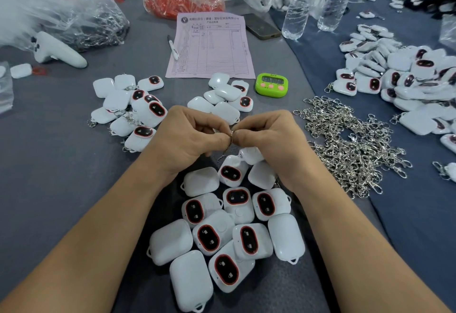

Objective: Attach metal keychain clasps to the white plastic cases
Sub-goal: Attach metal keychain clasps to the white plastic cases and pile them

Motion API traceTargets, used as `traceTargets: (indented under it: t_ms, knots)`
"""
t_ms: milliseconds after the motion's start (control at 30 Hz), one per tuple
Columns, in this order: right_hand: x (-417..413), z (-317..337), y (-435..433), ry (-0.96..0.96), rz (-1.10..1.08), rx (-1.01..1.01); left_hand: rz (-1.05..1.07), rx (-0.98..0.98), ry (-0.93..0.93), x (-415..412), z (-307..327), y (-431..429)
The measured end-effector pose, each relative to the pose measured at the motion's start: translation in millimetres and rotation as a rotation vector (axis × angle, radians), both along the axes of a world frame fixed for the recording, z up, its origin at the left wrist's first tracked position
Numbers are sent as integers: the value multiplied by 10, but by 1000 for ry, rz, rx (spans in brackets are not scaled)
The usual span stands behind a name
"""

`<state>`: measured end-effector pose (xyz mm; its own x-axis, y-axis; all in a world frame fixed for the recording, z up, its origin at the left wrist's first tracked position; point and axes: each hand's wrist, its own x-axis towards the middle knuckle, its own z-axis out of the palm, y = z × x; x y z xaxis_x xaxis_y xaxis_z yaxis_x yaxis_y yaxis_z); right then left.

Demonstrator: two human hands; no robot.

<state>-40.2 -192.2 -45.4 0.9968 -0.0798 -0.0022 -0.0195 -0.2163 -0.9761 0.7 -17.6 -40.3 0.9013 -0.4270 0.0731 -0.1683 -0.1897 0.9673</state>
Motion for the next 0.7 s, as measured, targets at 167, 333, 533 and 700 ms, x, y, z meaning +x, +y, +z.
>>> traceTargets:
  t_ms: [167, 333, 533, 700]
  knots:
    - [-7, -13, 26, -20, -45, -52, 157, -30, -54, -13, -39, -54]
    - [28, -14, -64, 90, -154, 12, 387, 388, -528, 6, -112, 9]
    - [7, 0, -69, 30, -55, -36, 115, 607, -589, -20, -130, -84]
    - [7, -30, -106, -1, -111, -154, 101, 554, -472, 20, -129, -58]
